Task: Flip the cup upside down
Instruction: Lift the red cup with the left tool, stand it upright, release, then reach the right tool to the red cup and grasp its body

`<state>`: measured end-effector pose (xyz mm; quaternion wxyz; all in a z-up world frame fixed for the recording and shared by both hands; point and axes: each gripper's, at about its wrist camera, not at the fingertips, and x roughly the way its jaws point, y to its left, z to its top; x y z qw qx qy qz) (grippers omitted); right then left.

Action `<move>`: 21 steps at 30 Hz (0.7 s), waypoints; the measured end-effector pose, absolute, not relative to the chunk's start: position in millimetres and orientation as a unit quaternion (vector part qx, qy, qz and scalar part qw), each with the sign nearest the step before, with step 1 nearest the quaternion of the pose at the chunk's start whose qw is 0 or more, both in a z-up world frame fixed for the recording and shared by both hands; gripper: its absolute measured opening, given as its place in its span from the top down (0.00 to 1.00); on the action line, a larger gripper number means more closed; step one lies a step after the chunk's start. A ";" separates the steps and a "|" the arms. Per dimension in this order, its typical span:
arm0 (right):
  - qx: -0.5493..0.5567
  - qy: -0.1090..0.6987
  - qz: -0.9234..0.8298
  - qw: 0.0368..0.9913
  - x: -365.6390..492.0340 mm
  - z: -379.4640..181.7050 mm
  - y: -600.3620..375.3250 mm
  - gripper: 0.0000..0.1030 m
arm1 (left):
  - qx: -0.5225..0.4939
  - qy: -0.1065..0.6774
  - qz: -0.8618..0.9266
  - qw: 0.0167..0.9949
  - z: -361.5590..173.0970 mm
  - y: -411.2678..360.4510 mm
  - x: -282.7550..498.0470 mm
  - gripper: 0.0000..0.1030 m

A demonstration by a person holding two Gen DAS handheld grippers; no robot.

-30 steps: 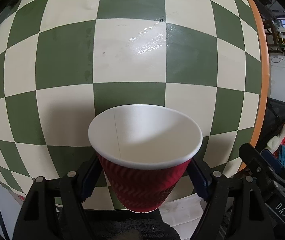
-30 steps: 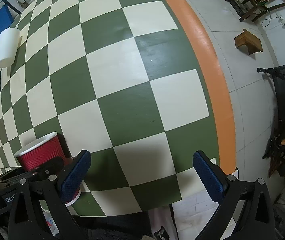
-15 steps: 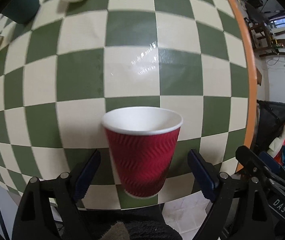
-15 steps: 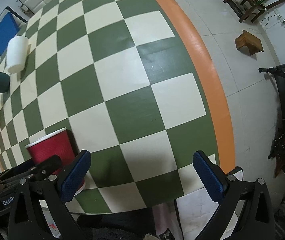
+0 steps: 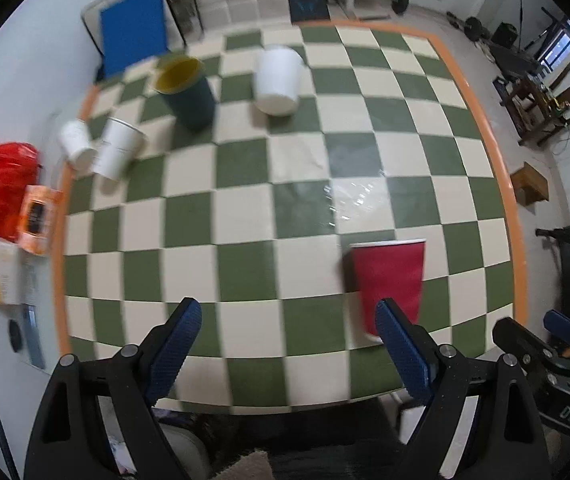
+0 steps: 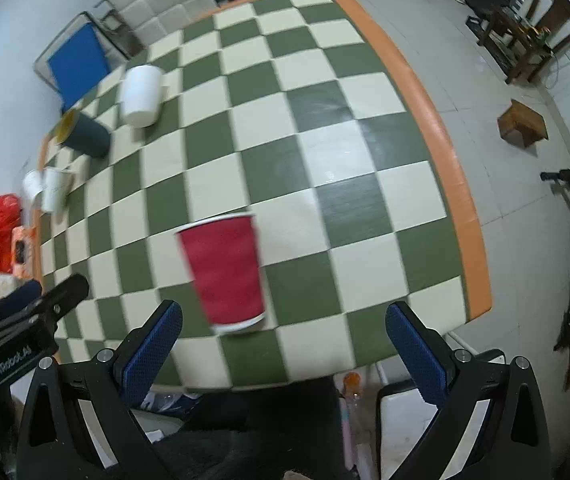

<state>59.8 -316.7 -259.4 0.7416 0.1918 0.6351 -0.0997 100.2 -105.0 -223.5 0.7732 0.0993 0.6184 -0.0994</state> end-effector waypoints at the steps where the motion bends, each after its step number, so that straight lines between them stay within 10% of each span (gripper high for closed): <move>1: 0.191 0.632 -0.097 0.745 56.3 -254.8 -308.7 0.00 | 0.100 0.614 -0.097 0.777 -220.0 -101.6 96.8 0.14; 21: 0.116 0.637 -0.042 0.761 39.7 -228.0 -242.6 0.00 | 0.062 0.607 -0.060 0.790 -217.0 -50.3 68.6 0.03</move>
